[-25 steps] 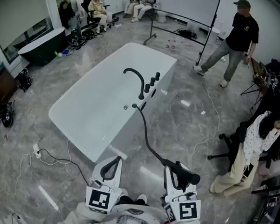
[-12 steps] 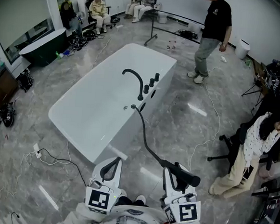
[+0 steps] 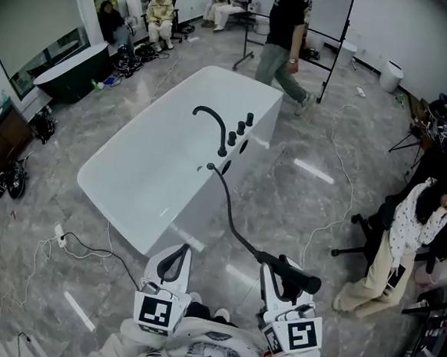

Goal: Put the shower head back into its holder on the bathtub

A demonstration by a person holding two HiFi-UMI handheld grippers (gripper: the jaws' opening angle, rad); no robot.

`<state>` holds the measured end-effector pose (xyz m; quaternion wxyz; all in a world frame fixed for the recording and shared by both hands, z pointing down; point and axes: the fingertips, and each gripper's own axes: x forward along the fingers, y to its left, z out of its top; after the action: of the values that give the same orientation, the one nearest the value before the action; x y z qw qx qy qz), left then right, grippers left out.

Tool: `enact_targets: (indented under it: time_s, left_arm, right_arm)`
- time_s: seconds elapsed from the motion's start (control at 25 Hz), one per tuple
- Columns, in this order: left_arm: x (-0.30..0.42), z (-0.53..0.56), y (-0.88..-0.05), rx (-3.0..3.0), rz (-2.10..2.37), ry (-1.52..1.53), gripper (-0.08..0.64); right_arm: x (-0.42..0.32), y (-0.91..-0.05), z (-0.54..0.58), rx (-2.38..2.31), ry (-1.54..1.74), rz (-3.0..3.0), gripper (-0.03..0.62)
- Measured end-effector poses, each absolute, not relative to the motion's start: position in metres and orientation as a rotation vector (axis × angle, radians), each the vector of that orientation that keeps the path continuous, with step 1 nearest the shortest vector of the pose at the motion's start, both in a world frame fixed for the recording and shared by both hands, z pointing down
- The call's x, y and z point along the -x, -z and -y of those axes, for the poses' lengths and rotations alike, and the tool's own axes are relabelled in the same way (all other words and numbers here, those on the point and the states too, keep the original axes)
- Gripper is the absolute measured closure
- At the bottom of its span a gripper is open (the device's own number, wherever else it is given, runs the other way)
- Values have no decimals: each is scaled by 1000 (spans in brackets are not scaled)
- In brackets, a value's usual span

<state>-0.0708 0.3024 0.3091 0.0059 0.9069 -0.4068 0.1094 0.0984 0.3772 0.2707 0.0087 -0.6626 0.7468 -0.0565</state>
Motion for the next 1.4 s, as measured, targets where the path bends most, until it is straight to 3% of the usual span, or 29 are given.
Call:
enact_targets:
  time_s: [0.4,1.0,1.4]
  left_arm:
    - [46,-284,-314,-2865,1226,-350,568]
    - [45,-169,-324,-2839,1219,-330,568]
    - [54,-111,-326,-2831,1226,-323,568]
  right_arm:
    - [-115,-275,-365,2077,188,-2308,454]
    - [-117,-265,-259,2094,186,-2312,454]
    - [-101,-194,-202,1972,36,-2307,454]
